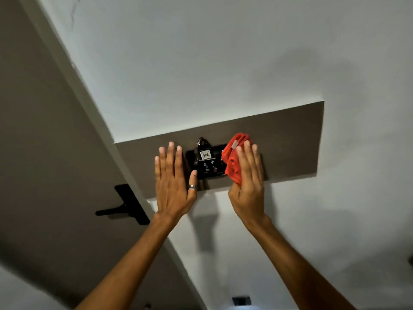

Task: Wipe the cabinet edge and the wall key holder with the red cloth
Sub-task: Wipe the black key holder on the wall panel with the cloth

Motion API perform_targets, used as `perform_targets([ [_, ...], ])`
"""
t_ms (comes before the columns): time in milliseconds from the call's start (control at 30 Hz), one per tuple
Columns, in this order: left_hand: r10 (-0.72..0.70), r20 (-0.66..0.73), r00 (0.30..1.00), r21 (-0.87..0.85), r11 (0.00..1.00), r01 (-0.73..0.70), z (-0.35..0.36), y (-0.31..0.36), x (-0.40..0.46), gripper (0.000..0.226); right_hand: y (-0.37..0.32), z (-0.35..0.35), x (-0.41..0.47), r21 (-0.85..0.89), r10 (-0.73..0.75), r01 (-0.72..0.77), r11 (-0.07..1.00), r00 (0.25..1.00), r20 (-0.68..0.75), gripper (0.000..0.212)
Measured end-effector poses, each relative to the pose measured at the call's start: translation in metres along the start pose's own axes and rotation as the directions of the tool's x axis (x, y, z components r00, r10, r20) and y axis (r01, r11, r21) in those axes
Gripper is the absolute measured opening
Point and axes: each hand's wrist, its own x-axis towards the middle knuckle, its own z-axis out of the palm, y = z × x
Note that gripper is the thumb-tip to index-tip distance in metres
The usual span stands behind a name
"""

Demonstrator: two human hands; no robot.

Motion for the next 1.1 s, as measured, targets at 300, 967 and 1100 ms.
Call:
perform_targets([
  [300, 0.118, -0.152, 0.981, 0.059, 0.992, -0.111, 0.026, -0.052, 0.033, 0.064, 0.034, 0.019, 0.023, -0.525, -0.274, 0.326, 0.786, 0.945, 0.176, 0.06],
  [967, 0.164, -0.323, 0.932, 0.146, 0.982, -0.122, 0.062, -0.059, 0.032, 0.067, 0.036, 0.083, 0.014, -0.419, -0.158, 0.0, 0.908, 0.926, -0.342, 0.046],
  [1100, 0.173, -0.322, 0.931, 0.149, 0.98, -0.131, 0.061, -0.058, 0.031, 0.067, 0.062, 0.061, -0.004, -0.466, -0.294, 0.171, 0.868, 0.933, -0.206, 0.045],
])
